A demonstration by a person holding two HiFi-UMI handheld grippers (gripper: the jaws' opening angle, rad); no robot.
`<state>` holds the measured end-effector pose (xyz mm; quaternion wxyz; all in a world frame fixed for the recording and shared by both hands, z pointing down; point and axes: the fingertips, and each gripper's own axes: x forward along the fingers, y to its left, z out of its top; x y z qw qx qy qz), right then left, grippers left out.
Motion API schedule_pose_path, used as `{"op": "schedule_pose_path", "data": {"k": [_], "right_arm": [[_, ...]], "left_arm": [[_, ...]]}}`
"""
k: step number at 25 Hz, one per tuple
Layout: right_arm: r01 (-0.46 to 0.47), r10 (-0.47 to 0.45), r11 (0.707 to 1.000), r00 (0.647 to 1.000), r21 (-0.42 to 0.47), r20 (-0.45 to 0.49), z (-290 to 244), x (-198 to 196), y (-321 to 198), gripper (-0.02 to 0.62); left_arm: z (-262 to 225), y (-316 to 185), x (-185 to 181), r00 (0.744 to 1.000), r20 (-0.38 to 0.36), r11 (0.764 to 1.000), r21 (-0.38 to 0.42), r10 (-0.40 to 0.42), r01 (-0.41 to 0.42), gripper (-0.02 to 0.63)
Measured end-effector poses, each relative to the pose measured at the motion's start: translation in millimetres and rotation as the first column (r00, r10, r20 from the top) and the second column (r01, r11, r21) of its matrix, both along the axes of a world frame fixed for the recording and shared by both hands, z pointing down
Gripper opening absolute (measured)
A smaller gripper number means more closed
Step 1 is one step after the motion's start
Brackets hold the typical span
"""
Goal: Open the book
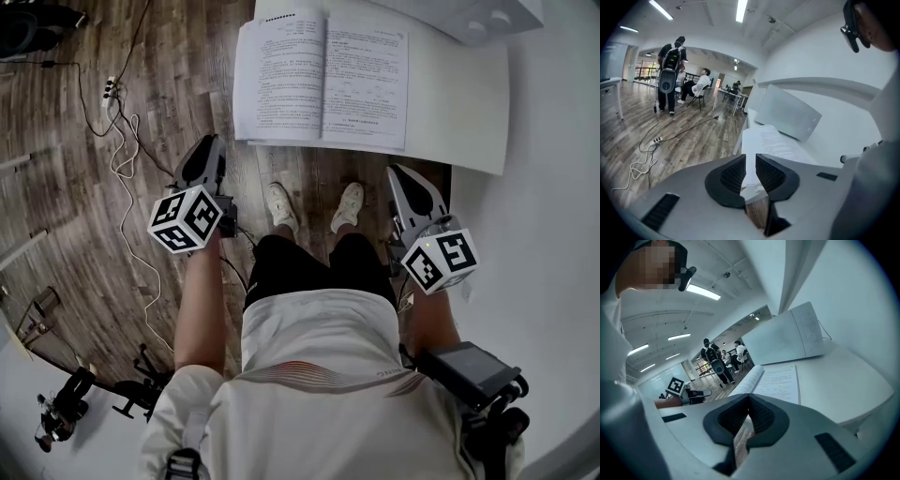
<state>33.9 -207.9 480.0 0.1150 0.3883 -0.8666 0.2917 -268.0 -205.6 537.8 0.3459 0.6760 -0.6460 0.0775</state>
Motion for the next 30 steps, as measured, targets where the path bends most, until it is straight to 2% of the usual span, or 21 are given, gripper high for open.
{"op": "schedule_pose_path", "data": {"k": [4, 7, 10, 13, 17, 21, 24, 30], "right_arm": [[0.008, -0.009, 0.999, 1.0, 0.054, 0.011, -30, -3, -5, 0.003], [0.013, -0.013, 0.995, 1.0, 0.098, 0.002, -56, -6, -5, 0.003], [0.013, -0.012, 0.99, 1.0, 0.143, -0.007, -75, -10, -6, 0.003], [0.006, -0.002, 0.98, 1.0, 0.2, -0.019, -108, -12, -1, 0.003], [-0.012, 0.024, 0.964, 0.999, 0.265, -0.04, -151, -18, 17, 0.003], [-0.05, 0.068, 0.952, 0.997, 0.301, -0.048, -174, -23, 35, 0.003], [-0.099, 0.116, 0.937, 0.993, 0.335, -0.032, -193, -26, 43, 0.003], [-0.131, 0.14, 0.897, 0.99, 0.423, 0.008, -237, -35, 51, 0.002]], "left_arm": [[-65, -11, 14, 0.999, 0.006, 0.991, 0.125, 0.044, -0.045, 0.067], [-114, -14, 23, 0.997, 0.024, 0.972, 0.224, 0.073, -0.077, 0.034], [-147, -17, 29, 0.994, 0.031, 0.948, 0.298, 0.106, -0.11, 0.03], [-190, -13, 32, 0.989, 0.072, 0.915, 0.376, 0.129, -0.147, 0.011], [-247, -2, 41, 0.972, 0.156, 0.849, 0.477, 0.174, -0.228, 0.011], [-278, 13, 46, 0.952, 0.207, 0.798, 0.523, 0.224, -0.301, 0.011], [-292, 25, 50, 0.934, 0.232, 0.768, 0.532, 0.271, -0.356, 0.011], [-308, 45, 60, 0.916, 0.248, 0.748, 0.529, 0.315, -0.4, 0.011]]}}
